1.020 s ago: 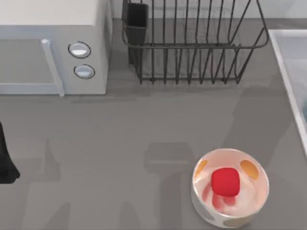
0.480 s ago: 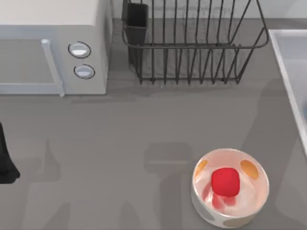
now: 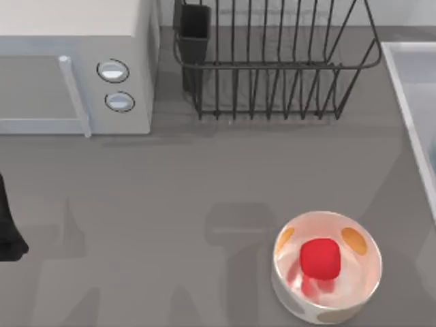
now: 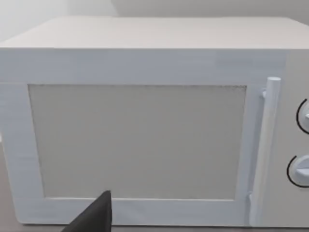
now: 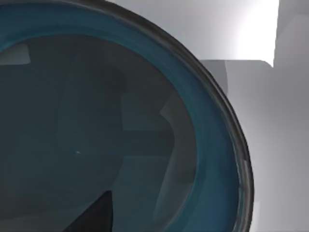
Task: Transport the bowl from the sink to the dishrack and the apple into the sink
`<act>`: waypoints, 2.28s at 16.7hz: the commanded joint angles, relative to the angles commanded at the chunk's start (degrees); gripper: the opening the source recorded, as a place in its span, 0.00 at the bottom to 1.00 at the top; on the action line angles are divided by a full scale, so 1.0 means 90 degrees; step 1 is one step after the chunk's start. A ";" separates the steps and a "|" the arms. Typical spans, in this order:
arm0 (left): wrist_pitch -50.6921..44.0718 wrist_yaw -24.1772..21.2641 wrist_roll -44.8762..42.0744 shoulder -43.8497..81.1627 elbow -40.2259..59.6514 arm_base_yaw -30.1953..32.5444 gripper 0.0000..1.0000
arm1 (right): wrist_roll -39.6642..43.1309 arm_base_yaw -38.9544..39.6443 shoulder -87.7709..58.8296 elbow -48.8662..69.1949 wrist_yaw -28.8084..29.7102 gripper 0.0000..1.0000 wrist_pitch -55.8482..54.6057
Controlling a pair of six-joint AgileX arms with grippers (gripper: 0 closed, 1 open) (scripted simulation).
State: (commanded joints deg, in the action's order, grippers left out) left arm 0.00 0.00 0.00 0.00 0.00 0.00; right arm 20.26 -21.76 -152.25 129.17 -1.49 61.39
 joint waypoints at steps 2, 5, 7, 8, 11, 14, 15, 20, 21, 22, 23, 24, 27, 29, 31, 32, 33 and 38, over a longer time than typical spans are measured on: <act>0.0000 0.0000 0.0000 0.0000 0.0000 0.0000 1.00 | -0.0008 0.0005 -0.0213 -0.0189 0.0004 1.00 -0.0405; 0.0000 0.0000 0.0000 0.0000 0.0000 0.0000 1.00 | -0.0011 0.0008 -0.0318 -0.0278 0.0006 1.00 -0.0580; 0.0000 0.0000 0.0000 0.0000 0.0000 0.0000 1.00 | -0.0011 0.0008 -0.0318 -0.0278 0.0006 1.00 -0.0580; 0.0000 0.0000 0.0000 0.0000 0.0000 0.0000 1.00 | -0.0011 0.0008 -0.0318 -0.0278 0.0006 0.92 -0.0580; 0.0000 0.0000 0.0000 0.0000 0.0000 0.0000 1.00 | -0.0011 0.0008 -0.0318 -0.0278 0.0006 0.70 -0.0580; 0.0000 0.0000 0.0000 0.0000 0.0000 0.0000 1.00 | -0.0011 0.0008 -0.0318 -0.0278 0.0006 0.47 -0.0580; 0.0000 0.0000 0.0000 0.0000 0.0000 0.0000 1.00 | -0.0011 0.0008 -0.0318 -0.0278 0.0006 0.40 -0.0580; 0.0000 0.0000 0.0000 0.0000 0.0000 0.0000 1.00 | -0.0011 0.0008 -0.0318 -0.0278 0.0006 0.02 -0.0580; 0.0000 0.0000 0.0000 0.0000 0.0000 0.0000 1.00 | -0.0011 0.0008 -0.0318 -0.0278 0.0006 0.00 -0.0580; 0.0000 0.0000 0.0000 0.0000 0.0000 0.0000 1.00 | -0.0011 0.0008 -0.0318 -0.0278 0.0006 0.00 -0.0580; 0.0000 0.0000 0.0000 0.0000 0.0000 0.0000 1.00 | -0.0011 0.0008 -0.0318 -0.0278 0.0006 0.00 -0.0580; 0.0000 0.0000 0.0000 0.0000 0.0000 0.0000 1.00 | -0.0011 0.0008 -0.0318 -0.0278 0.0006 0.00 -0.0580; 0.0000 0.0000 0.0000 0.0000 0.0000 0.0000 1.00 | -0.0011 0.0008 -0.0318 -0.0278 0.0006 0.00 -0.0580; 0.0000 0.0000 0.0000 0.0000 0.0000 0.0000 1.00 | -0.0018 0.0030 -0.0279 -0.0292 0.0001 0.00 -0.0582; 0.0000 0.0000 0.0000 0.0000 0.0000 0.0000 1.00 | 0.0013 -0.0006 -0.0196 -0.0337 -0.0002 0.00 -0.0537; 0.0000 0.0000 0.0000 0.0000 0.0000 0.0000 1.00 | 0.0067 -0.0061 -0.0061 -0.0409 -0.0007 0.00 -0.0463; 0.0000 0.0000 0.0000 0.0000 0.0000 0.0000 1.00 | 0.0149 -0.0140 0.0143 -0.0514 -0.0015 0.00 -0.0352; 0.0000 0.0000 0.0000 0.0000 0.0000 0.0000 1.00 | 0.0863 -0.0781 0.2019 -0.1417 -0.0087 0.00 0.0627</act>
State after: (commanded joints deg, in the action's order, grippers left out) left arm 0.00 0.00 0.00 0.00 0.00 0.00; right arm 28.03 -28.79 -134.07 116.41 -2.27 67.04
